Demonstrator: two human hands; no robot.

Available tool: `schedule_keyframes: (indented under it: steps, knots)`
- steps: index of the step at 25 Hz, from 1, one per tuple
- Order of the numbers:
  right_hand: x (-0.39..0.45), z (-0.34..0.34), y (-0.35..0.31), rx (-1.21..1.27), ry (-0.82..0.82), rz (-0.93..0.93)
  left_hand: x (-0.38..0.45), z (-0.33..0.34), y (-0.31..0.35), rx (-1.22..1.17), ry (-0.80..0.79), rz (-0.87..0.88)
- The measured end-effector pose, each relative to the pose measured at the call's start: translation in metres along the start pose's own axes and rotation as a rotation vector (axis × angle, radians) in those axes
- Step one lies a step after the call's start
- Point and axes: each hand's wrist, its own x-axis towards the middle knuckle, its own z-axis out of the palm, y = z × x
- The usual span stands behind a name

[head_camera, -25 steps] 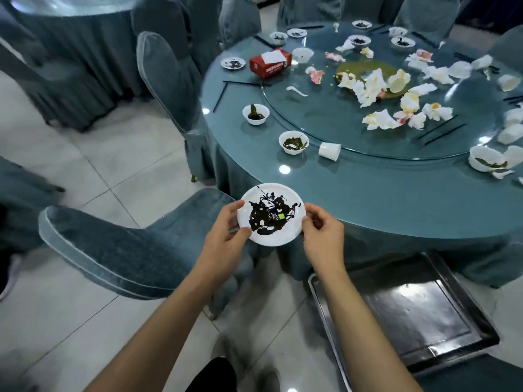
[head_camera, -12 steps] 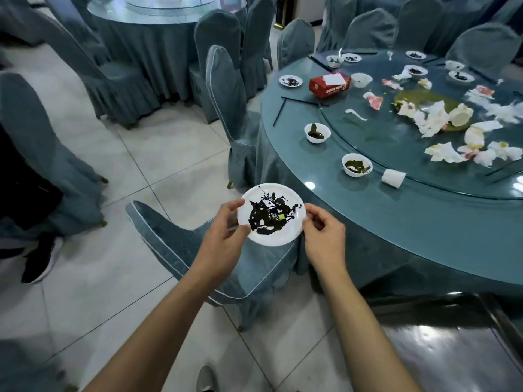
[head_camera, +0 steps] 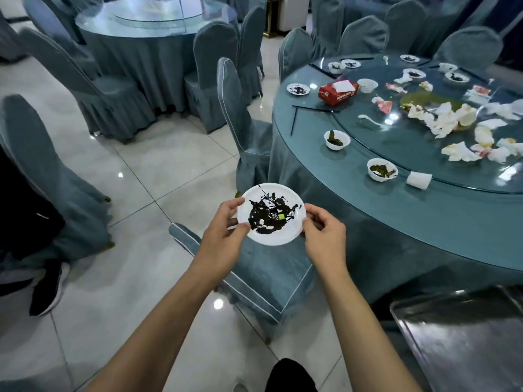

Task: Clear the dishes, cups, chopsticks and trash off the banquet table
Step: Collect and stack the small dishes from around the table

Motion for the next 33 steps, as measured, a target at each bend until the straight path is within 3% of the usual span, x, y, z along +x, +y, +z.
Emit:
schedule_keyframes:
  steps: [10, 33]
  knots:
    - [0.012, 0.084, -0.020, 0.015, -0.051, -0.012, 0.042, -0.072, -0.009, -0.024, 0.017, -0.012]
    - [0.153, 0.286, -0.054, 0.011, 0.079, 0.075, 0.276, -0.200, -0.017, 0.027, -0.105, 0.027]
